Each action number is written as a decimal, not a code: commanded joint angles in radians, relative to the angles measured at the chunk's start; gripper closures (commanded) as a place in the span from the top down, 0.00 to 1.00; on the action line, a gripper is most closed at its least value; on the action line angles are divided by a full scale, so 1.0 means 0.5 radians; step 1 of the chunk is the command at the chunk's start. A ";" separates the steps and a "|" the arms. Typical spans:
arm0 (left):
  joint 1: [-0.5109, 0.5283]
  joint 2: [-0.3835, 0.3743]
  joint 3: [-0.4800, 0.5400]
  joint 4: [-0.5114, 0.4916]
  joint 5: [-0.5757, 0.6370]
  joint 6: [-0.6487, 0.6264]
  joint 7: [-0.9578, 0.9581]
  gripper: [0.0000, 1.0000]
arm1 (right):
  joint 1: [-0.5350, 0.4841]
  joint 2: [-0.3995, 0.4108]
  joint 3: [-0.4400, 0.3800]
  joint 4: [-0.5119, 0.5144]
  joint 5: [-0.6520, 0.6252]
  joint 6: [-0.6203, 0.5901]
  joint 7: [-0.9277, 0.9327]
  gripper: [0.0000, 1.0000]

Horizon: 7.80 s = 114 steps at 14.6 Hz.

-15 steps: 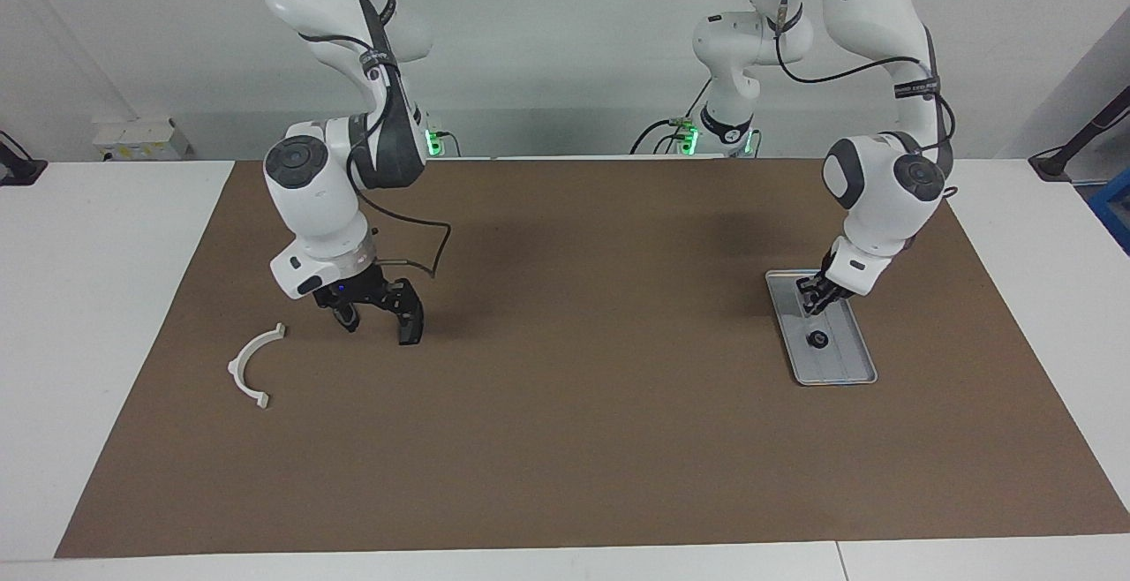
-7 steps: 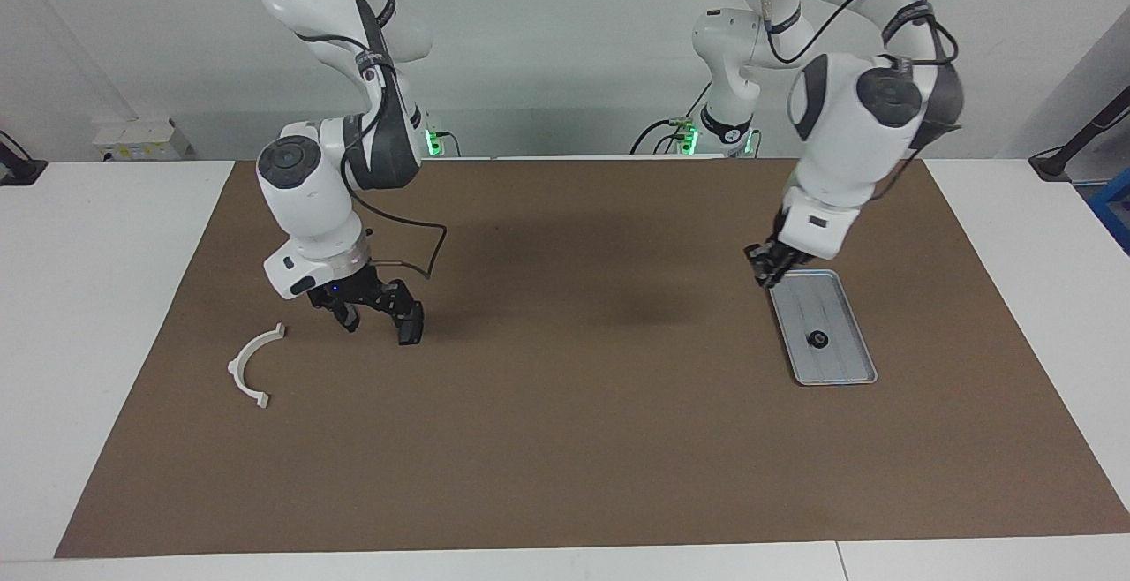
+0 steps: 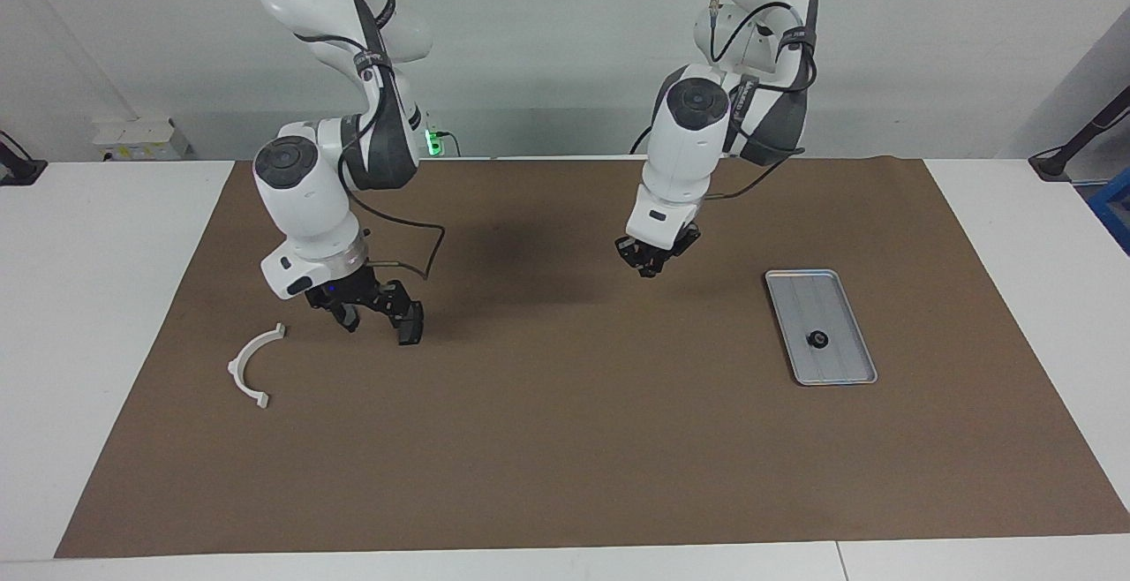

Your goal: Place bearing gear from tray to pile

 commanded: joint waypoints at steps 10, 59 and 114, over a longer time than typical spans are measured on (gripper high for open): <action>-0.067 0.323 0.043 -0.097 0.022 0.556 -0.134 0.00 | -0.053 -0.002 0.015 0.005 0.049 0.019 -0.073 0.99; 1.108 0.047 0.043 -0.216 0.084 0.448 1.354 1.00 | 1.109 1.130 0.000 1.469 -0.036 -0.493 1.805 0.92; -0.211 0.375 0.034 0.139 0.025 0.341 -0.196 0.00 | -0.314 0.771 0.043 0.693 -0.239 -0.024 -0.628 0.00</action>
